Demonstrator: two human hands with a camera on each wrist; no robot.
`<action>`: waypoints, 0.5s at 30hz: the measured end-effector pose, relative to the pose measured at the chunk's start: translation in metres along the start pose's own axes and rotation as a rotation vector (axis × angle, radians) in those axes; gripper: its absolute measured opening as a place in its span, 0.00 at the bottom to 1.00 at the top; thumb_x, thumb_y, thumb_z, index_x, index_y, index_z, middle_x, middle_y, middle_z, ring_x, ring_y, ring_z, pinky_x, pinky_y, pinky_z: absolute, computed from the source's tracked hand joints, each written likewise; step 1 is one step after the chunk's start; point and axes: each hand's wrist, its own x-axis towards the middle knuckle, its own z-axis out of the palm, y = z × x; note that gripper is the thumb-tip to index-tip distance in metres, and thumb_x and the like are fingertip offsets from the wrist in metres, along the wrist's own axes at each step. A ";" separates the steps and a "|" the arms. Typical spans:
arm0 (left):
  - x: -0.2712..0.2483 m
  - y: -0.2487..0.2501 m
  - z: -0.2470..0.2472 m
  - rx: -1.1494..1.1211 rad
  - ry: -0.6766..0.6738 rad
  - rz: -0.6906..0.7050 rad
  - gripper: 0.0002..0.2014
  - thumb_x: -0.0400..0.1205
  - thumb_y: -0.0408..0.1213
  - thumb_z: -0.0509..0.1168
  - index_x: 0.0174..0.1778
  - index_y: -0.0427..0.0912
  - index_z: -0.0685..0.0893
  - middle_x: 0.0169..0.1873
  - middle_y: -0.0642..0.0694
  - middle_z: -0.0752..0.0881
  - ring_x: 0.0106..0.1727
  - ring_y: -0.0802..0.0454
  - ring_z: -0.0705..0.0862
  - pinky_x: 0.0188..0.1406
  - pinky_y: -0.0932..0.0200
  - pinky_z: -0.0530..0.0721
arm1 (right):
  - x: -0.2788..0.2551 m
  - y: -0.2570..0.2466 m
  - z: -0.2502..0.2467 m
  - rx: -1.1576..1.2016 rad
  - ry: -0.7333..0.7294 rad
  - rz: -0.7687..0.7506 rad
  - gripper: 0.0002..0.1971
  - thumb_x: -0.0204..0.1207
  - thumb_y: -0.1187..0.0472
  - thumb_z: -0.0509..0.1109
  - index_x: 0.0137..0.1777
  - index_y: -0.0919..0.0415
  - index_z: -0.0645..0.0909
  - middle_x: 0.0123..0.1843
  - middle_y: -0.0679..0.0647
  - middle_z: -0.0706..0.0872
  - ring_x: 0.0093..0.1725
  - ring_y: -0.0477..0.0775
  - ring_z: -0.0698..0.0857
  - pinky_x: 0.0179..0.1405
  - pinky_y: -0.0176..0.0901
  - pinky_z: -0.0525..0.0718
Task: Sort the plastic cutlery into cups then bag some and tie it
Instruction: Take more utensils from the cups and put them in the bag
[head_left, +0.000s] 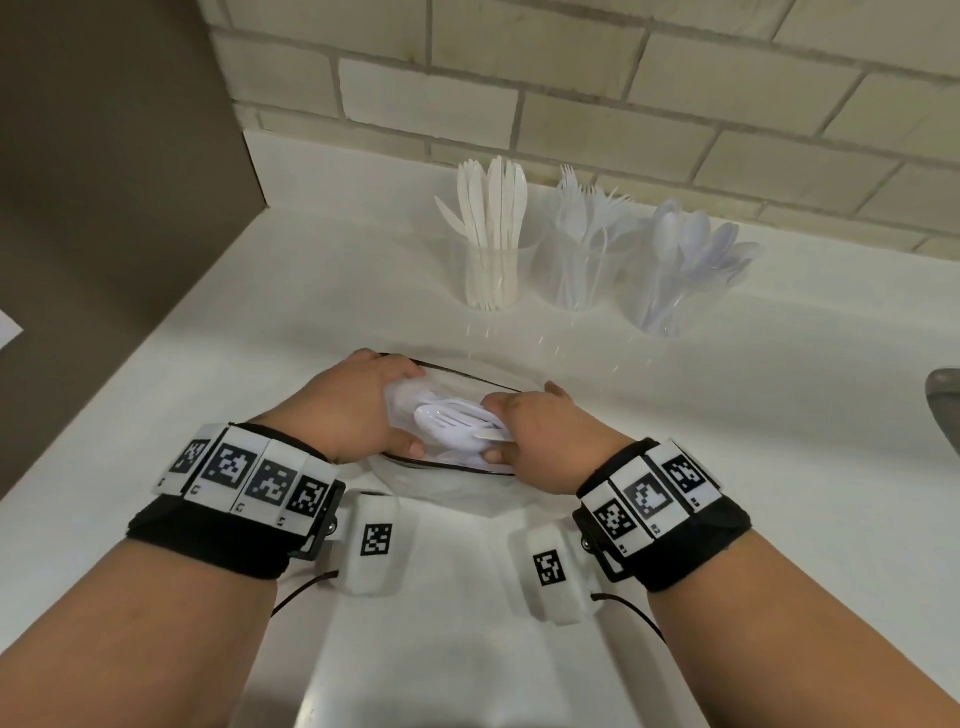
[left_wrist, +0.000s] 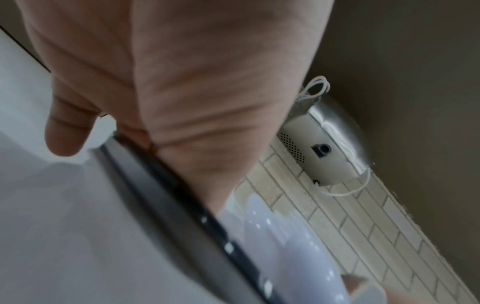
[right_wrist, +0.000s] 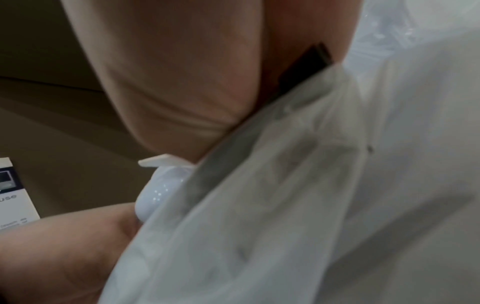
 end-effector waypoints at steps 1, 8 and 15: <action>0.000 -0.002 -0.001 -0.008 -0.001 -0.007 0.38 0.65 0.47 0.80 0.71 0.57 0.73 0.64 0.50 0.76 0.63 0.51 0.78 0.58 0.60 0.74 | -0.001 0.001 -0.001 -0.009 0.001 -0.019 0.06 0.81 0.56 0.64 0.52 0.55 0.69 0.53 0.51 0.81 0.60 0.56 0.81 0.80 0.59 0.56; 0.010 -0.004 0.001 -0.071 0.068 -0.034 0.18 0.77 0.26 0.58 0.56 0.43 0.87 0.53 0.43 0.89 0.53 0.45 0.84 0.52 0.53 0.82 | -0.007 0.002 0.001 -0.007 0.040 -0.094 0.08 0.80 0.62 0.64 0.57 0.58 0.72 0.59 0.54 0.82 0.62 0.56 0.80 0.78 0.50 0.57; 0.013 -0.013 0.004 -0.109 0.130 -0.034 0.13 0.77 0.33 0.63 0.56 0.49 0.83 0.55 0.46 0.87 0.49 0.50 0.81 0.40 0.60 0.77 | -0.010 0.006 -0.006 0.253 0.187 -0.092 0.11 0.79 0.62 0.67 0.60 0.58 0.75 0.52 0.51 0.83 0.56 0.55 0.81 0.78 0.46 0.55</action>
